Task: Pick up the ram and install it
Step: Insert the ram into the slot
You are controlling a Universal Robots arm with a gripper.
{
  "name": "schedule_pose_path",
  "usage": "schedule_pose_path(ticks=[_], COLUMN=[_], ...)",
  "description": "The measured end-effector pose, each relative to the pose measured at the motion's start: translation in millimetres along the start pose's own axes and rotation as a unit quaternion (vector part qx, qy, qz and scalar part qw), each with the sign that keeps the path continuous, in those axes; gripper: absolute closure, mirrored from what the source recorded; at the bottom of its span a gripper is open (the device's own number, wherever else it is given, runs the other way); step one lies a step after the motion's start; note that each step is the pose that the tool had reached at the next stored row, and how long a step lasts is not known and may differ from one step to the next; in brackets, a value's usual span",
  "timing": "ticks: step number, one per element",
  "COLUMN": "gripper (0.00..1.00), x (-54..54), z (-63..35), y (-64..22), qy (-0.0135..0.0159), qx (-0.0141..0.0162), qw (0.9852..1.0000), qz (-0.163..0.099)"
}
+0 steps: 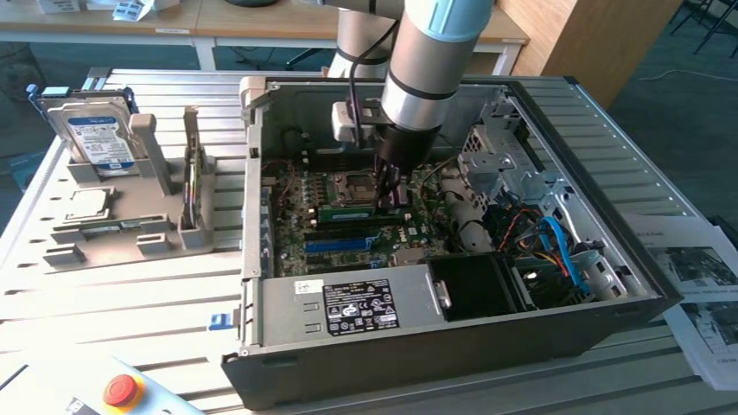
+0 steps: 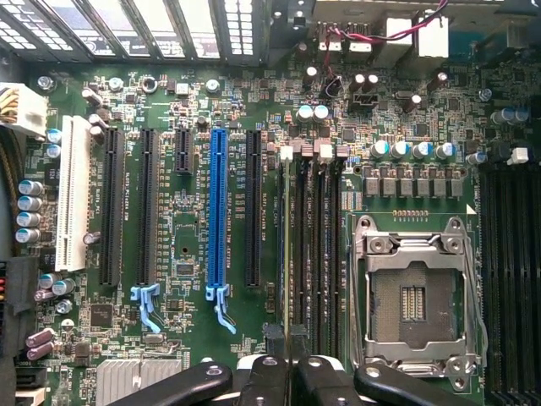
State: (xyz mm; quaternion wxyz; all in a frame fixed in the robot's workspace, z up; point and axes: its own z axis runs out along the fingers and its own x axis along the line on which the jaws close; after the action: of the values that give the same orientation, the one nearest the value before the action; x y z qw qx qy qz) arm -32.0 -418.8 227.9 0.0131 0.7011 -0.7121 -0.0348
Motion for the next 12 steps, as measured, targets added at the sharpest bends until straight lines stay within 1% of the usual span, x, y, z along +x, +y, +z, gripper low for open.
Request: schedule_pose_path(ticks=[8,12], gripper=[0.88,0.88], x=[-0.7,-0.7], z=[0.1,0.2], y=[0.4,2.7], qy=[-0.0001,0.0], qx=[0.0005,0.0026], qw=[1.0,1.0], qz=[0.0,0.0])
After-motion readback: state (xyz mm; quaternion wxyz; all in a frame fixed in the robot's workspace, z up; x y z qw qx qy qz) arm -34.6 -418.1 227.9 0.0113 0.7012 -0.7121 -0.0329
